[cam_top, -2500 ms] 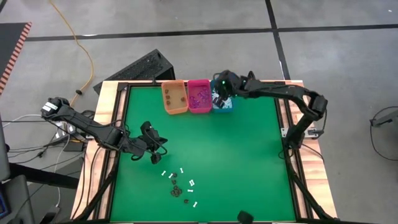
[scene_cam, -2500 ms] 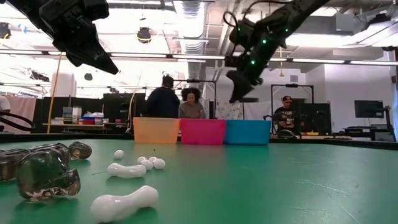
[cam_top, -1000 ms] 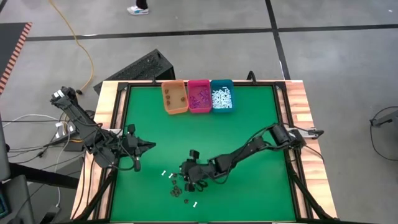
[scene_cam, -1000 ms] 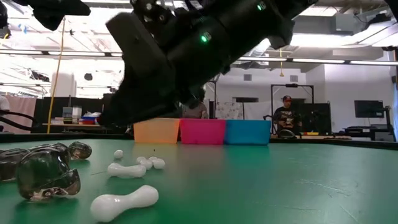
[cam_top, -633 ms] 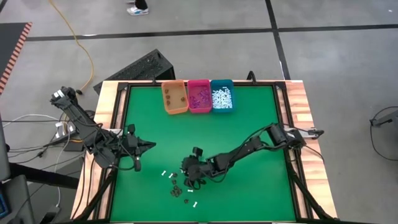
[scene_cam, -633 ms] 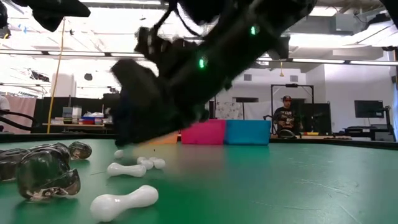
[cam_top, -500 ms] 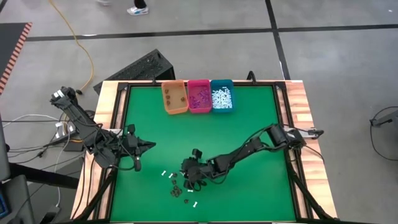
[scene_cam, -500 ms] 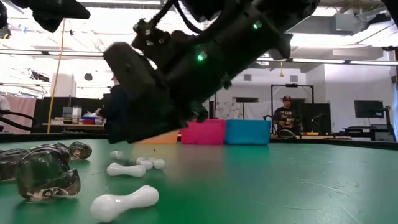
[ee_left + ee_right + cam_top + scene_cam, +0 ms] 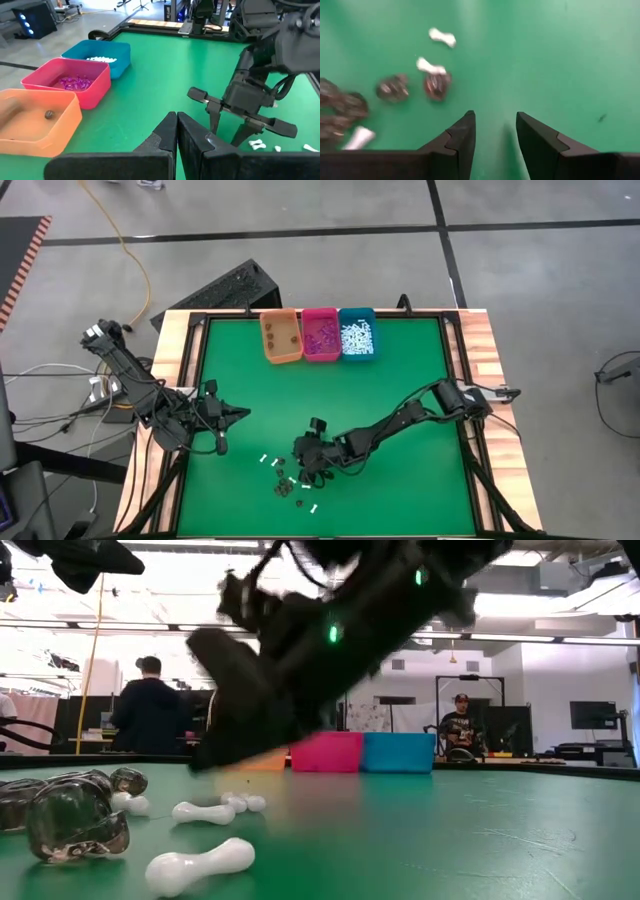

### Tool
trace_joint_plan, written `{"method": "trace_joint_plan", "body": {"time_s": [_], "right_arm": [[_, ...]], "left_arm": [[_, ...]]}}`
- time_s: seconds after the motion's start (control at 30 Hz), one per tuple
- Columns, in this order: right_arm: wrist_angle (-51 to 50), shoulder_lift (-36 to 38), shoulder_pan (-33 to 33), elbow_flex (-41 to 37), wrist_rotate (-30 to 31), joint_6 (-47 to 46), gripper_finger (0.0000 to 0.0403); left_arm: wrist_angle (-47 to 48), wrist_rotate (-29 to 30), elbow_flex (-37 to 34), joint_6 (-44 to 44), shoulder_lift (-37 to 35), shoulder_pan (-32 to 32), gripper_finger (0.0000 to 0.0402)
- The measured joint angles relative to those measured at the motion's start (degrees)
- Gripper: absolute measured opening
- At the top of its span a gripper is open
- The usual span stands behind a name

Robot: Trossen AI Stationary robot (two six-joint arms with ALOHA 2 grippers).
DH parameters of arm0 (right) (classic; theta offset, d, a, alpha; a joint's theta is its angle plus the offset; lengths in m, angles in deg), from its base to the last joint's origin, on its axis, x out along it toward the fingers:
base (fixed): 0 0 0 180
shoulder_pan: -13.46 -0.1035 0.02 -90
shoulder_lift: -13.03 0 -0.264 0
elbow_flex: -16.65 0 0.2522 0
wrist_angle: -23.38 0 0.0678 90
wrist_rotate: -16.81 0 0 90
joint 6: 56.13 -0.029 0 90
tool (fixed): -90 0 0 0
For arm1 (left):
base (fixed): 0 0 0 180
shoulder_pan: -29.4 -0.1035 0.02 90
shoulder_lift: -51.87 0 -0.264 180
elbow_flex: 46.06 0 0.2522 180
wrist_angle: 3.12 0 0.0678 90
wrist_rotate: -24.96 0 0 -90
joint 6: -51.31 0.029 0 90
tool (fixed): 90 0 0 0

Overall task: Sort Halloween decoration
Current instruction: Put the white bone toy into the blue bin

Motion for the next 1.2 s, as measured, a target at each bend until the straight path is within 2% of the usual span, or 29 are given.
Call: {"method": "trace_joint_plan", "body": {"time_s": [0.13,0.27,0.43,0.7,0.9,1.2], "right_arm": [[-1.9,4.3,-1.7,0.1,-3.0,2.8,0.0170],[-3.9,5.5,-5.4,0.2,-3.7,-1.2,0.0170],[-4.1,4.3,-9.0,0.1,1.0,-6.8,0.0170],[-9.3,4.0,-8.1,0.1,1.8,-7.2,0.0170],[-8.0,1.0,-9.0,0.1,0.8,-10.4,0.0170],[-13.8,-0.1,-9.2,0.2,5.1,-15.7,0.0170]], "left_arm": [[-0.1,0.0,0.0,-0.2,0.0,0.0,0.0000],[0.1,0.0,0.0,-0.2,0.0,0.0,0.0000],[0.2,0.6,0.0,-0.2,0.0,0.0,0.0000],[0.2,1.0,0.0,-1.8,0.0,0.0,0.0000],[-0.1,1.1,0.0,-1.8,0.0,0.0,0.0000],[-0.1,1.1,0.0,-1.8,0.0,0.0,0.0000]]}}
